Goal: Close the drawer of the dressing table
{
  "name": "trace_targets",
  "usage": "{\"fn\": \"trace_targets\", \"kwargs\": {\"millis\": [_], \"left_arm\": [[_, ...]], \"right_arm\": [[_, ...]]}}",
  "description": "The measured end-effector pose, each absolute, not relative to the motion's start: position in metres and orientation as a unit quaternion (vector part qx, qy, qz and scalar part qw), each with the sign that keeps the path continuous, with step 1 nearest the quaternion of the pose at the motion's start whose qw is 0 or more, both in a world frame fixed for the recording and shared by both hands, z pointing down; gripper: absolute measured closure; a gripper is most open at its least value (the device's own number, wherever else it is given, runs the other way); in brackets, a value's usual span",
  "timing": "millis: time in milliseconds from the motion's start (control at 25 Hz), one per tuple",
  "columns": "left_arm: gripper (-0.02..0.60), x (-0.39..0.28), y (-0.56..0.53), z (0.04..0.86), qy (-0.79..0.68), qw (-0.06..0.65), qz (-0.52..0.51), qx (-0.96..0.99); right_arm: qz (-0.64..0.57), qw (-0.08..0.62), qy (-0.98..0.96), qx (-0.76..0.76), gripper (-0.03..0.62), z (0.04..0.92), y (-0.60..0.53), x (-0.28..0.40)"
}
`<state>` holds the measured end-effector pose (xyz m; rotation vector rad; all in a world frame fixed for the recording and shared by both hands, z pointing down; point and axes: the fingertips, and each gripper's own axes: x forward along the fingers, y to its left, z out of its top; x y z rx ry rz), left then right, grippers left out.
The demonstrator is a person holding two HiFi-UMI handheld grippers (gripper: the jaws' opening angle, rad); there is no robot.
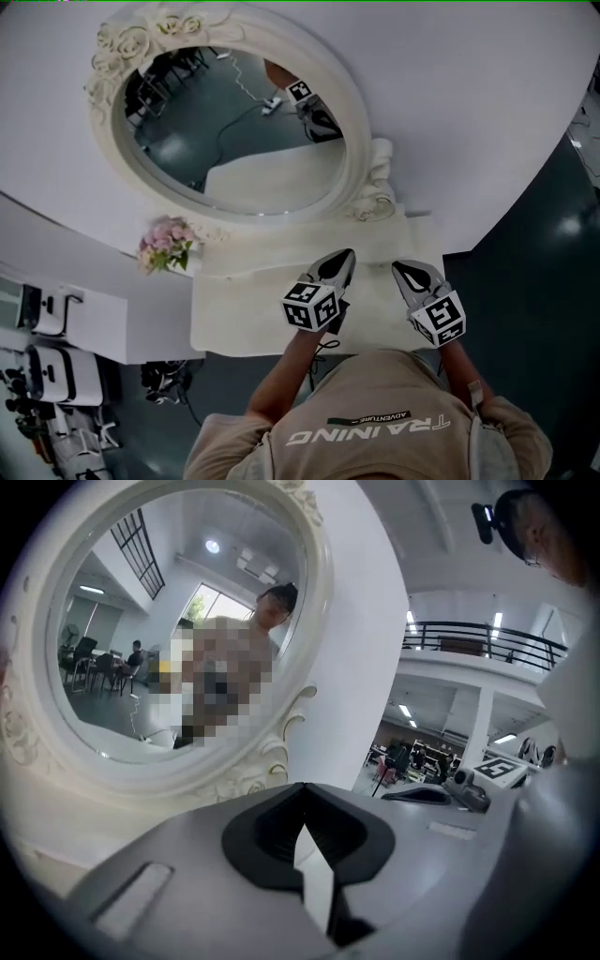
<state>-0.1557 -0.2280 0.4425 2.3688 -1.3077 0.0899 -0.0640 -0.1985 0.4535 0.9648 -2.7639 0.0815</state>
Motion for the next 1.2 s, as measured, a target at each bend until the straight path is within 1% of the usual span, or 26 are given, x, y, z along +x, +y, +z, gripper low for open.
{"fn": "trace_targets", "kwargs": {"millis": [200, 520, 720, 960, 1200], "left_arm": [[0.563, -0.156, -0.237, 0.41, -0.483, 0.156, 0.031, 0.861], [0.563, -0.163, -0.239, 0.376, -0.483, 0.101, 0.034, 0.869], [0.563, -0.171, -0.241, 0.344, -0.488, 0.072, 0.014, 0.87], [0.563, -0.185, -0.237, 0.338, -0.509, 0.052, 0.012, 0.859], [0.563, -0.184, -0.228, 0.344, -0.511, 0.057, 0.016, 0.857]], "right_arm": [[0.008, 0.084, -0.937, 0.339, 0.592, 0.42, -0.213, -0.062], [-0.002, 0.046, -0.93, 0.366, 0.592, 0.378, -0.229, -0.05], [-0.04, 0.041, -0.924, 0.377, 0.592, 0.347, -0.231, -0.039], [-0.052, 0.022, -0.92, 0.389, 0.592, 0.322, -0.229, -0.031], [-0.045, 0.02, -0.923, 0.383, 0.592, 0.326, -0.222, -0.036]]}}
